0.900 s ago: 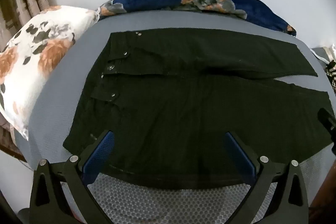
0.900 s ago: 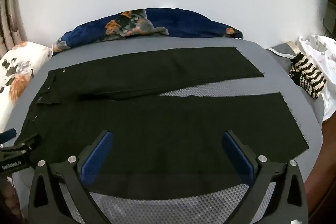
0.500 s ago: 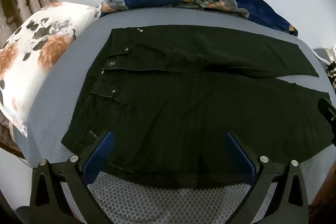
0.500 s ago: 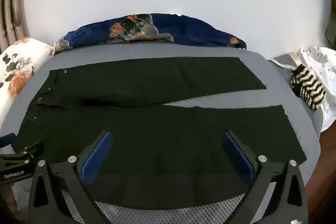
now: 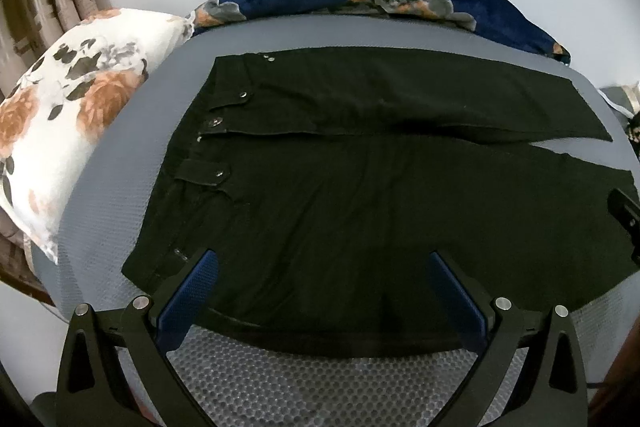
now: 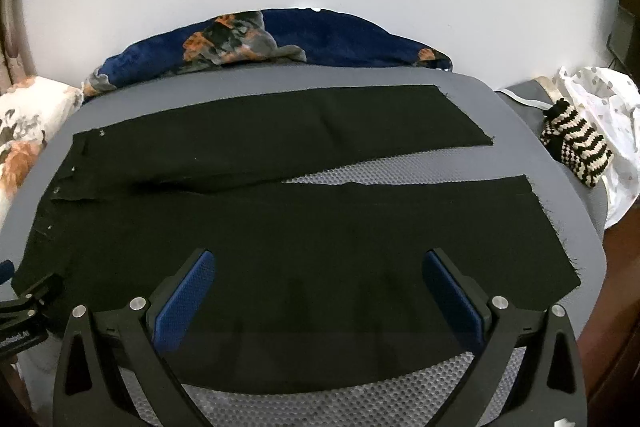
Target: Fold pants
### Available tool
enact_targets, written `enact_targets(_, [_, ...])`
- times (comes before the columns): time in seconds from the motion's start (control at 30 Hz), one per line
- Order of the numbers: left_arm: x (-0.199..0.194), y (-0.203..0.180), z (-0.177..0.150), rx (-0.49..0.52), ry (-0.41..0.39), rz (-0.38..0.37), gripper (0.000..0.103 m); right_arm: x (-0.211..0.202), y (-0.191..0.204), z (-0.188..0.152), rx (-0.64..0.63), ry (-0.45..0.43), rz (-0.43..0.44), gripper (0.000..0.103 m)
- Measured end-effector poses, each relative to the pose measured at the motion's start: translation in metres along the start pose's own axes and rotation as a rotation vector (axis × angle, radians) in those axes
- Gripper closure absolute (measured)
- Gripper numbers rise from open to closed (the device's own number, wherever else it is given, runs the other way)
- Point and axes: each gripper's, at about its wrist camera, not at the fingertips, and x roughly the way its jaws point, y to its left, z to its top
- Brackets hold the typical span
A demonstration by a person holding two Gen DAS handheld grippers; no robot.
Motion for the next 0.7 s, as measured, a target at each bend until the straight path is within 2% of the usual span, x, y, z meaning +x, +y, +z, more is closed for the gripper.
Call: enact_targets(0.7, [0.013,0.003,-0.005,-0.003,0.021,-0.024,0.000,0.007,-0.001,-0.003,0.004,0.022,-0.003,0.000])
